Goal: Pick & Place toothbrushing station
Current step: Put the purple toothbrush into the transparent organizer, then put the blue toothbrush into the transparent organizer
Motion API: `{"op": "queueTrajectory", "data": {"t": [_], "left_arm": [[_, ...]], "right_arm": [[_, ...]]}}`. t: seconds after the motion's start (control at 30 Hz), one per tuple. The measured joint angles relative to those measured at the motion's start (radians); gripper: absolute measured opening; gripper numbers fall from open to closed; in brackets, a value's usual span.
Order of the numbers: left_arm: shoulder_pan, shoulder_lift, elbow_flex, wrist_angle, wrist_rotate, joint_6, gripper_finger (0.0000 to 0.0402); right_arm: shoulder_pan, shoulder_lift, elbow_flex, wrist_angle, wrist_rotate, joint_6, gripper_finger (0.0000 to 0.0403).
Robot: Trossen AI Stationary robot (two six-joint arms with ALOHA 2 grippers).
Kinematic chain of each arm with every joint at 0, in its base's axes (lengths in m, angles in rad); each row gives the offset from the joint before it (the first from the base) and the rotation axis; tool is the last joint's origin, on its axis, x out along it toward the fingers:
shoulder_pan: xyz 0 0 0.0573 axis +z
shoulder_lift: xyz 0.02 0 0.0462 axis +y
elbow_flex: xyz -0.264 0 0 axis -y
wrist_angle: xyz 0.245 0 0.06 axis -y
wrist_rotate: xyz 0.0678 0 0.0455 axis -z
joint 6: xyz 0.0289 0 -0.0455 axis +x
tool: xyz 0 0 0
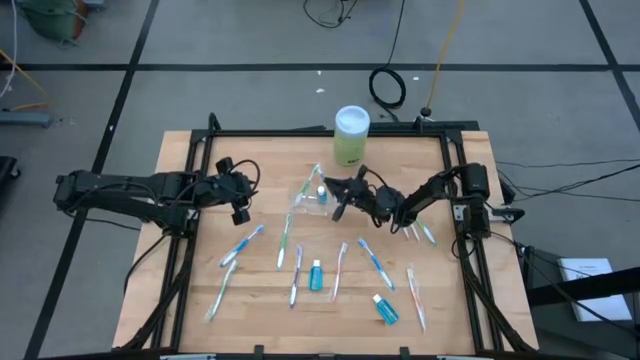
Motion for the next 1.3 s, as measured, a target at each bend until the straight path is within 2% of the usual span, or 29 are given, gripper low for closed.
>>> {"op": "queueTrajectory", "data": {"t": [0.27, 0.53, 0.73, 1.0, 1.2, 1.3], "left_arm": [[0.0, 0.0, 0.0, 0.0, 0.015, -0.003, 0.0129], [0.0, 0.0, 0.0, -0.002, 0.068, -0.037, 0.0129], [0.0, 0.0, 0.0, -0.009, 0.072, -0.077, 0.0129], [-0.013, 0.0, -0.004, -0.044, 0.073, -0.222, 0.0129], [-0.058, 0.0, -0.103, -0.052, 0.216, -0.35, 0.0129], [-0.09, 0.0, -0.177, -0.045, 0.254, -0.433, 0.0129]], "right_arm": [[0.001, -0.018, -0.001, -0.086, 0.008, 0.024, 0.0018], [0.029, -0.025, -0.003, -0.135, 0.257, 0.022, 0.0074], [0.074, -0.025, -0.003, -0.166, 0.265, -0.008, 0.0099], [0.118, -0.026, -0.003, -0.16, 0.416, -0.086, 0.0123], [0.129, -0.026, -0.003, -0.16, 0.412, -0.148, 0.0139], [0.128, -0.026, -0.003, -0.162, 0.412, -0.154, 0.0141]]}}
